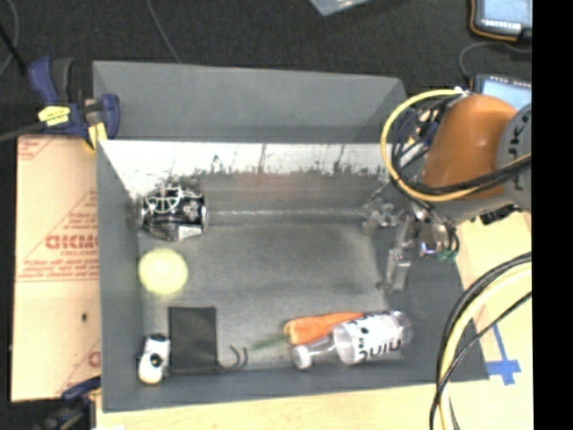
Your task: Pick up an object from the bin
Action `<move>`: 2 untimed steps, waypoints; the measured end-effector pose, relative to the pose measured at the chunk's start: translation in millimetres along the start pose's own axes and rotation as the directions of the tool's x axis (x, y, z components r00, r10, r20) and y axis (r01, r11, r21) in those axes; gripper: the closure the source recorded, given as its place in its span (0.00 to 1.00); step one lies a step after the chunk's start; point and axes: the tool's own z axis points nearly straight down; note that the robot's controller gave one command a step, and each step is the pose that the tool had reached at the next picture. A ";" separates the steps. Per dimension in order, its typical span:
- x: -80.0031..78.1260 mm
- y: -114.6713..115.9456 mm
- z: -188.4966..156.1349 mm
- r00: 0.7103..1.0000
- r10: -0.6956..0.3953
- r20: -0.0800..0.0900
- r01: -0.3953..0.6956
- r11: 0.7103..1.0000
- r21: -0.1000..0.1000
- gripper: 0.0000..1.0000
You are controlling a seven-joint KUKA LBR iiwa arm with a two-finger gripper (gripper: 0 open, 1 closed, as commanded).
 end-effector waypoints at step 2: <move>12.3 49.9 38.4 0.992 -0.123 0.009 0.123 0.992 0.005 0.00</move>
Offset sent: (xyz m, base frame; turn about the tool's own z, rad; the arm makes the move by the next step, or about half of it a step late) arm -0.0214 0.0801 -0.0633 -0.1919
